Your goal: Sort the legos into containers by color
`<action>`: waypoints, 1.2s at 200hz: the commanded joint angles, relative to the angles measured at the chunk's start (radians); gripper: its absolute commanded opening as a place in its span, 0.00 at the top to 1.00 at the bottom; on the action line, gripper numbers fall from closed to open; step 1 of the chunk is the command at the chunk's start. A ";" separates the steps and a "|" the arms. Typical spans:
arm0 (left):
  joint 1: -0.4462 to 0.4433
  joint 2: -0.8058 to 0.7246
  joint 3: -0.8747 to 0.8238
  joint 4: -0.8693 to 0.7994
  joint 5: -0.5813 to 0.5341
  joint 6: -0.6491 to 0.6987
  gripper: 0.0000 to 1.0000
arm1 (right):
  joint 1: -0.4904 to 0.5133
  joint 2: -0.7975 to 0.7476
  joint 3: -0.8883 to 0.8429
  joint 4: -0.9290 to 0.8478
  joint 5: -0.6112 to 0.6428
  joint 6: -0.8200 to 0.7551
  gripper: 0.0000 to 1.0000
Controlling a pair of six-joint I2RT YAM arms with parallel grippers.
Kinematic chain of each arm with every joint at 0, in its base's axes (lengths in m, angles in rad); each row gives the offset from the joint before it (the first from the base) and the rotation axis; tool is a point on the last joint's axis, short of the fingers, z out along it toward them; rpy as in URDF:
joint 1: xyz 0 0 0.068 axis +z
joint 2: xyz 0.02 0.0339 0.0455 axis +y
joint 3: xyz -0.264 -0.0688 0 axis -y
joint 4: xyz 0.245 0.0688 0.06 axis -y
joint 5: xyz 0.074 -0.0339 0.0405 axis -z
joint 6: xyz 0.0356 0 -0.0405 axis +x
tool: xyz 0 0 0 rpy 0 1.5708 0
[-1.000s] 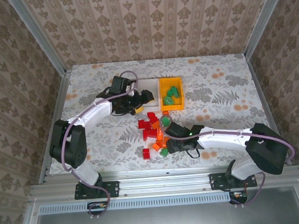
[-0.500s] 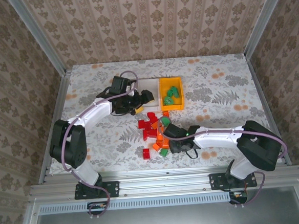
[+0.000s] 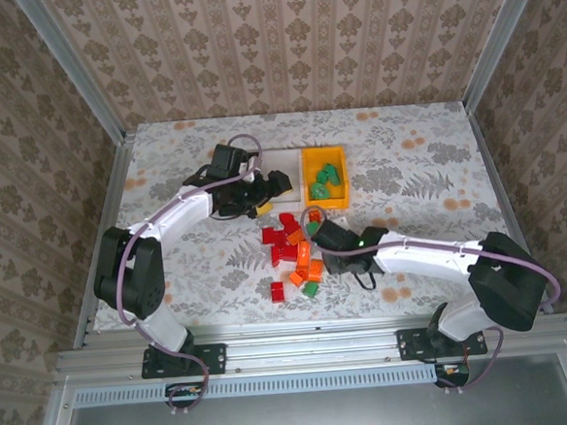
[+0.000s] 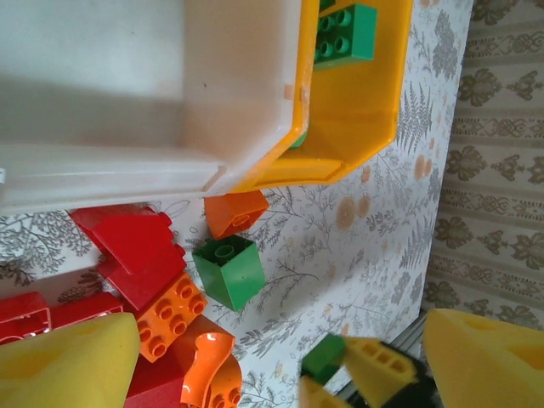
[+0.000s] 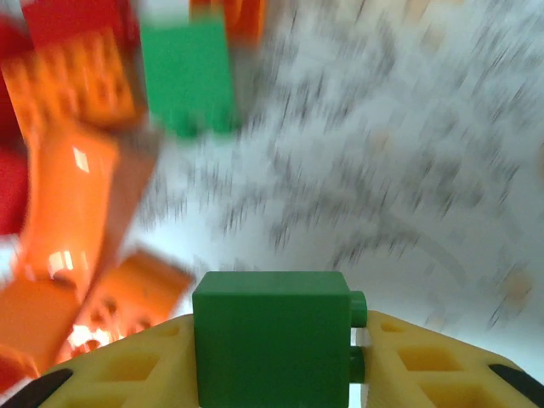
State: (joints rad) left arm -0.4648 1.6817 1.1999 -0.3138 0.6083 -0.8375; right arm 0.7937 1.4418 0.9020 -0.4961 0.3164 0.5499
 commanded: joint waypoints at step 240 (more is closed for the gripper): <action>0.147 -0.063 -0.005 0.010 0.027 -0.023 0.11 | -0.035 0.090 0.222 -0.048 -0.023 -0.112 0.34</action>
State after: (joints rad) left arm -0.2813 1.6405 1.1999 -0.3050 0.6151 -0.8463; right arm 0.6590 1.6421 1.2774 -0.5167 0.2852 0.3477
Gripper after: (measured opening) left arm 0.884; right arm 0.655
